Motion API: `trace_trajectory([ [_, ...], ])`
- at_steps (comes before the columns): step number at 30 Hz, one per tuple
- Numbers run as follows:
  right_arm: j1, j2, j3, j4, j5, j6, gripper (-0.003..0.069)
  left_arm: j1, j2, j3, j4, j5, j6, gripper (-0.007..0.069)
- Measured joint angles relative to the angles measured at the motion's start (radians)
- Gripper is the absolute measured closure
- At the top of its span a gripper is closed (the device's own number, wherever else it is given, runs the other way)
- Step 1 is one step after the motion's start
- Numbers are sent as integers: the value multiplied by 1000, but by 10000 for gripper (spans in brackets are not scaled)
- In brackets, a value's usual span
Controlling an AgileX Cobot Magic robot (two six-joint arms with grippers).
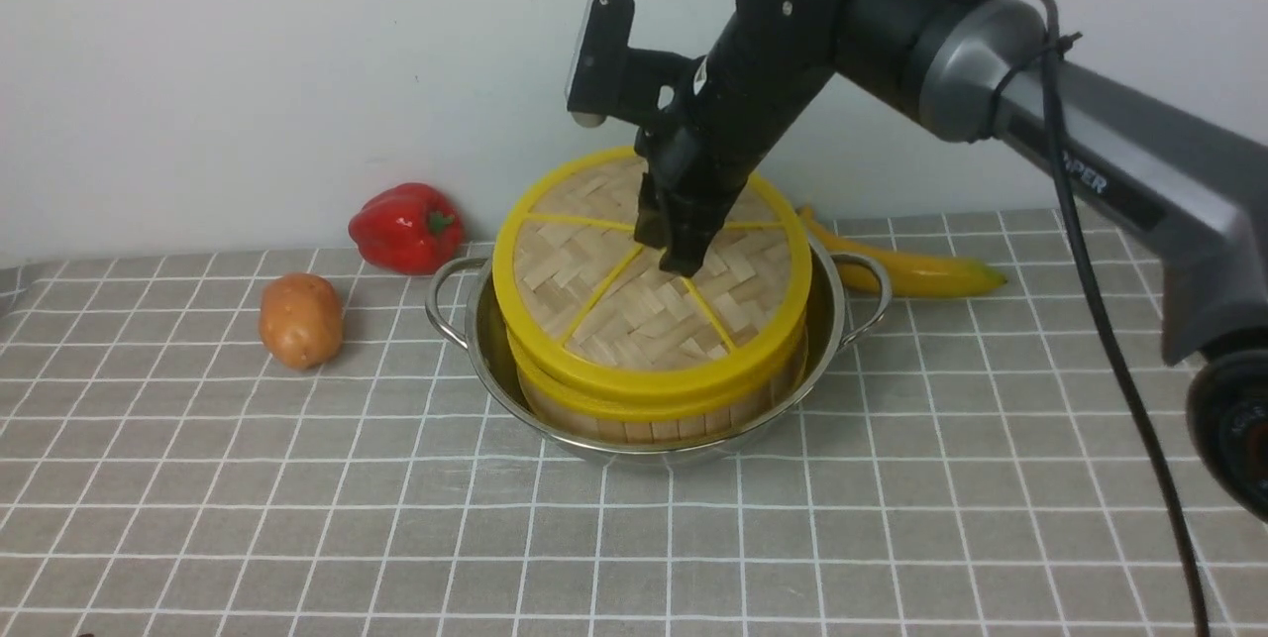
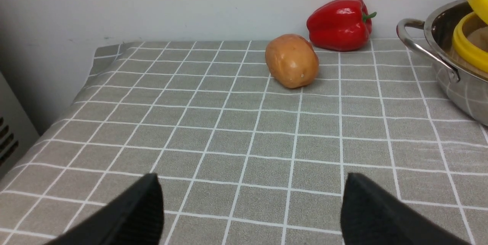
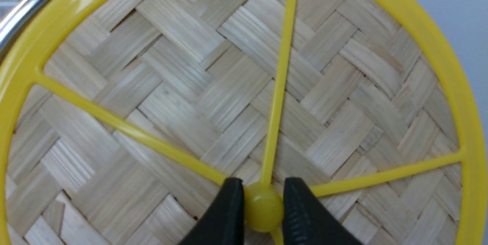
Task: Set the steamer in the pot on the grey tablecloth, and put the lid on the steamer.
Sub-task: 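Place the bamboo steamer lid onto the steamer basket in the pot with the right gripper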
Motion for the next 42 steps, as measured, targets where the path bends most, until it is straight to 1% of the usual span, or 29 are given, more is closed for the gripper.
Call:
trace_trajectory([
  [10,0,13,-6,-2,13,10,515,0,0,0,0,0,0,46],
  [23,0,50,-6,-2,-25,-5,515,0,0,0,0,0,0,46],
  [42,0,51,-6,2,-29,-7,512,0,0,0,0,0,0,46],
])
